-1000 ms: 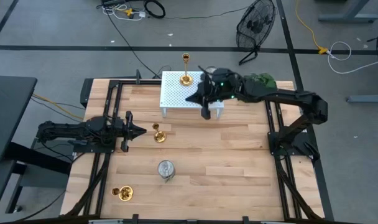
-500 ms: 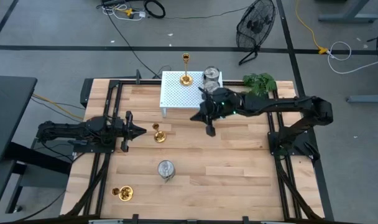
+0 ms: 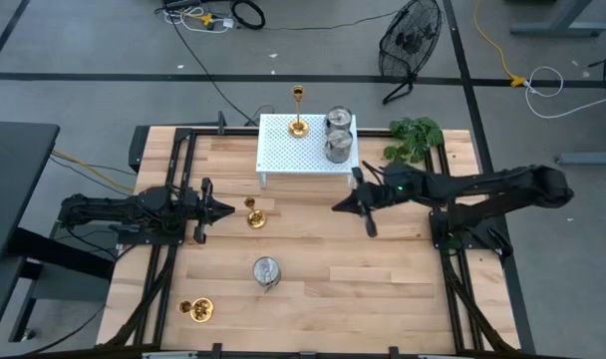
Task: Pick & Place candle stick holders
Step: Adjust the candle holder on the shelf
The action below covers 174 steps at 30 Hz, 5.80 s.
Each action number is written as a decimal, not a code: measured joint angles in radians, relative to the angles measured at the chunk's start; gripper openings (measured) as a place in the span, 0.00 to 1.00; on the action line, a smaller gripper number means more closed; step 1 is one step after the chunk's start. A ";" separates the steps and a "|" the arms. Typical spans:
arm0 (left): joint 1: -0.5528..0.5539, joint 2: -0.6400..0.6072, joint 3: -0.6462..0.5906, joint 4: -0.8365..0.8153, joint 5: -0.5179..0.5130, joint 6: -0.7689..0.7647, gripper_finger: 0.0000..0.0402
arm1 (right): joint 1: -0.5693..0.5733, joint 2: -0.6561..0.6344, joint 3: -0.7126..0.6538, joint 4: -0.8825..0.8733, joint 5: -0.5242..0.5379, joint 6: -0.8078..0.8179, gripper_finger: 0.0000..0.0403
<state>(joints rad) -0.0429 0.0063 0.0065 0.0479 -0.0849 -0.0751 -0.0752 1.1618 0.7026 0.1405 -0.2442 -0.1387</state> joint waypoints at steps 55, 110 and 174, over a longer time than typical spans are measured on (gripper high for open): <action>0.000 0.000 0.000 0.000 0.000 0.000 0.08 | -0.003 -0.714 -0.688 0.172 0.229 -0.009 0.04; 0.000 0.000 0.000 0.000 0.000 0.000 0.08 | 0.055 -1.162 -0.686 -0.132 0.230 -0.009 0.04; 0.000 0.000 0.000 0.000 0.000 0.002 0.08 | 0.085 -1.160 -0.686 -0.131 0.229 -0.009 0.04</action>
<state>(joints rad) -0.0429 0.0063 0.0067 0.0479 -0.0853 -0.0729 0.0101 0.0017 0.0166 0.0099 -0.0151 -0.1474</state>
